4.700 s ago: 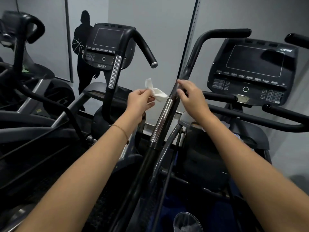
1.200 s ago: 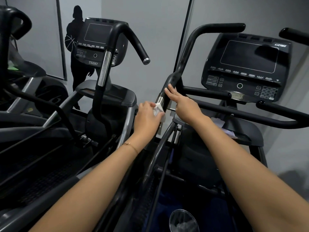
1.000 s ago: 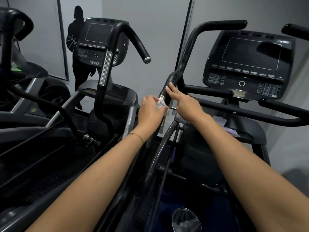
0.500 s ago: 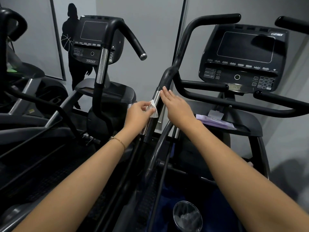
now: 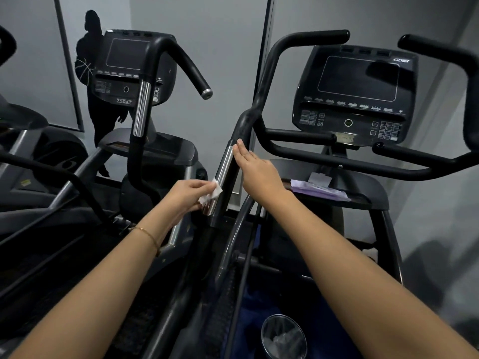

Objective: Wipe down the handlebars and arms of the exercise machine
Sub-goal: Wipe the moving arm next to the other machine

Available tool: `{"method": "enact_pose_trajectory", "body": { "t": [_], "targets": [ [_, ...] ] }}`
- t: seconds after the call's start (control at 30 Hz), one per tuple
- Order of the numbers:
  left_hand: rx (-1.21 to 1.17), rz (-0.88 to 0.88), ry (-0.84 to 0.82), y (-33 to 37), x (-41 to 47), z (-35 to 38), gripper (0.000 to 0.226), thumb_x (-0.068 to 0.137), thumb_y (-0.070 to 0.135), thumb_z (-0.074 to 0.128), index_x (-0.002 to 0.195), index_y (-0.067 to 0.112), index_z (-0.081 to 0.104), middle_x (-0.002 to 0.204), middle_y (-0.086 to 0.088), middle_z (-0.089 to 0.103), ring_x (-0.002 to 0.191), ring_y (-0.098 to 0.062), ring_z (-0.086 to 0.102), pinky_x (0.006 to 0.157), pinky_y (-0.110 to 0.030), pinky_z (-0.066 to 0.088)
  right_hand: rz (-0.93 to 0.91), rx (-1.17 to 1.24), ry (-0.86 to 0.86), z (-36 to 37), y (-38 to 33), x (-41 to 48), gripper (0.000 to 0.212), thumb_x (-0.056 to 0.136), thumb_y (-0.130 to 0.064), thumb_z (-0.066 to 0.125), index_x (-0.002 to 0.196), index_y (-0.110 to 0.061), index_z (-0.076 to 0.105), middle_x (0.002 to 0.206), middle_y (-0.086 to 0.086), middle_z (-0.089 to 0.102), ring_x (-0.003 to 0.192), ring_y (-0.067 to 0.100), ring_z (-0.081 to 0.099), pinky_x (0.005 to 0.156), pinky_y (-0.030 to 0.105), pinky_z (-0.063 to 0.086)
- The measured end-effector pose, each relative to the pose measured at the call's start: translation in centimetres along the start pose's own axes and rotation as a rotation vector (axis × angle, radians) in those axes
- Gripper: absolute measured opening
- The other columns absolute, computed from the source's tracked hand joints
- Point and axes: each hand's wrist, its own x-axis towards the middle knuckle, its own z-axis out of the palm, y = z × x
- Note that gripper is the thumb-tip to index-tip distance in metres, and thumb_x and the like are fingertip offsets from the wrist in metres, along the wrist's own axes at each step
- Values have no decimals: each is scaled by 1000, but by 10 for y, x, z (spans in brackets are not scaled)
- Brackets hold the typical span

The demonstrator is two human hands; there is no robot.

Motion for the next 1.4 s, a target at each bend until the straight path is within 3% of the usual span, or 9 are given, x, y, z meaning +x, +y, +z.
{"method": "enact_pose_trajectory", "body": {
  "t": [0.1, 0.23, 0.4, 0.5, 0.6, 0.73, 1.07, 1.23, 1.4],
  "targets": [
    [-18, 78, 60, 16, 9, 8, 25, 86, 21, 65, 109, 11, 66, 73, 5, 62, 46, 7, 56, 48, -8, 45, -1, 4, -13, -3, 2, 1, 72, 89, 7, 33, 150, -18, 3, 157, -3, -4, 142, 21, 19, 108, 36, 30],
    [-150, 94, 49, 28, 21, 17, 32, 86, 20, 66, 116, 9, 64, 99, -3, 68, 80, -6, 63, 70, -16, 51, 6, 33, -47, -6, 6, -1, 75, 88, 8, 32, 150, -24, 3, 157, -9, -5, 142, 19, 21, 107, 39, 32],
    [-197, -11, -86, -5, 2, 1, 22, 90, 19, 59, 110, 11, 63, 84, 3, 64, 73, -6, 58, 71, -19, 47, 28, 63, -47, -6, 3, -4, 80, 84, 11, 32, 150, -24, 4, 156, -11, -5, 137, 17, 31, 98, 39, 39],
    [-123, -20, -102, -18, -6, -7, 18, 88, 19, 62, 104, 11, 63, 79, 4, 62, 68, -5, 58, 69, -20, 49, 53, 38, -57, -8, 0, -6, 80, 84, 11, 33, 150, -24, 3, 157, -11, -5, 117, 19, 47, 80, 30, 38],
    [34, 113, -7, 0, -2, 1, 15, 85, 17, 67, 97, 11, 62, 79, 2, 63, 67, -5, 58, 58, -16, 47, 75, 21, -82, -10, -1, -7, 80, 85, 10, 32, 150, -27, 2, 156, -13, -6, 104, 23, 53, 72, 30, 36],
    [164, 280, 187, 19, 7, 21, 27, 79, 18, 72, 99, 11, 55, 92, 0, 59, 75, -4, 55, 63, -14, 43, 92, 14, -103, -15, -1, -5, 79, 87, 7, 33, 150, -30, 4, 156, -15, -5, 99, 21, 55, 69, 29, 37],
    [557, 347, 308, -32, -63, 23, 41, 75, 26, 75, 104, 14, 49, 108, 1, 44, 102, -19, 50, 84, -30, 43, 89, -29, -100, -16, -6, -6, 73, 89, 4, 35, 150, -25, 5, 157, -12, -3, 101, 23, 57, 79, 36, 43],
    [502, 341, 390, -7, -49, 37, 34, 74, 31, 76, 89, 20, 48, 103, 3, 42, 103, -19, 49, 82, -27, 42, 91, -33, -103, -15, -7, -4, 74, 88, 4, 36, 150, -25, 6, 157, -11, -2, 101, 24, 58, 82, 38, 48],
    [550, 363, 456, -9, -47, 45, 33, 77, 30, 74, 97, 12, 54, 113, -5, 46, 108, -21, 46, 84, -26, 40, 90, -31, -105, -13, -5, -5, 77, 87, 5, 35, 150, -26, 4, 156, -13, -3, 94, 24, 59, 72, 34, 47]
  ]
}}
